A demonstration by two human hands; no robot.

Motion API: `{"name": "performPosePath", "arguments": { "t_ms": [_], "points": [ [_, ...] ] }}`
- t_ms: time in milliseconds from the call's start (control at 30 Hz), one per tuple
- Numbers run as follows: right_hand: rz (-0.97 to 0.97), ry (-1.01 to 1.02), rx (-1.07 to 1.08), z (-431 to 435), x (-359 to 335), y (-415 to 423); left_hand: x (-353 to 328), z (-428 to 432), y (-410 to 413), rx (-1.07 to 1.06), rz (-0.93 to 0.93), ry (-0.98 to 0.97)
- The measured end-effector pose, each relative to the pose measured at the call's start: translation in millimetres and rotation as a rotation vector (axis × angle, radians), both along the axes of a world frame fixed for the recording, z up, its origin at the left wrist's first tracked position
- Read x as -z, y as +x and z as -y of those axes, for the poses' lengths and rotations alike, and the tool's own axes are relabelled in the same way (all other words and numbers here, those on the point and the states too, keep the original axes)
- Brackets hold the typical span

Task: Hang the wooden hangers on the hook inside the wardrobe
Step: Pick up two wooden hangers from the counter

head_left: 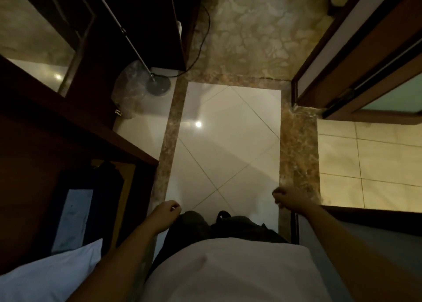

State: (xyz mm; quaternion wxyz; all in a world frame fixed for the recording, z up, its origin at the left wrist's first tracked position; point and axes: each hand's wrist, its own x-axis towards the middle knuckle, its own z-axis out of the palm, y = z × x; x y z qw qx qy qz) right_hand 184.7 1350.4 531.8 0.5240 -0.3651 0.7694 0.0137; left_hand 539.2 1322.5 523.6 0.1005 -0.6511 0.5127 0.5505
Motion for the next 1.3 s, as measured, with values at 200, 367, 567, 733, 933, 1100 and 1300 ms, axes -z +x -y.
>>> {"name": "performPosePath", "arguments": {
  "t_ms": [200, 367, 567, 733, 933, 1100, 1300],
  "points": [
    [0.022, -0.260, -0.061, 144, -37, -17, 5, 36, -25, 0.116, 0.066, 0.035],
    [0.036, -0.364, -0.023, 226, -53, -21, 10, 98, -35, 0.149, 0.061, 0.052],
    [-0.014, -0.256, 0.042, 266, -39, -33, 13, 223, -39, 0.126, 0.013, 0.041],
    [-0.063, -0.119, 0.140, 272, -25, -49, -6, 340, -65, 0.161, -0.046, -0.049],
    [-0.107, 0.017, 0.241, 280, -13, -82, -39, 472, -119, 0.208, -0.104, -0.220],
    [-0.081, 0.050, 0.224, 337, -6, -121, -41, 552, -160, 0.165, -0.117, -0.275],
    [-0.028, -0.078, 0.078, 482, -15, -171, -19, 600, -189, 0.158, -0.022, -0.163]
  ]
}}
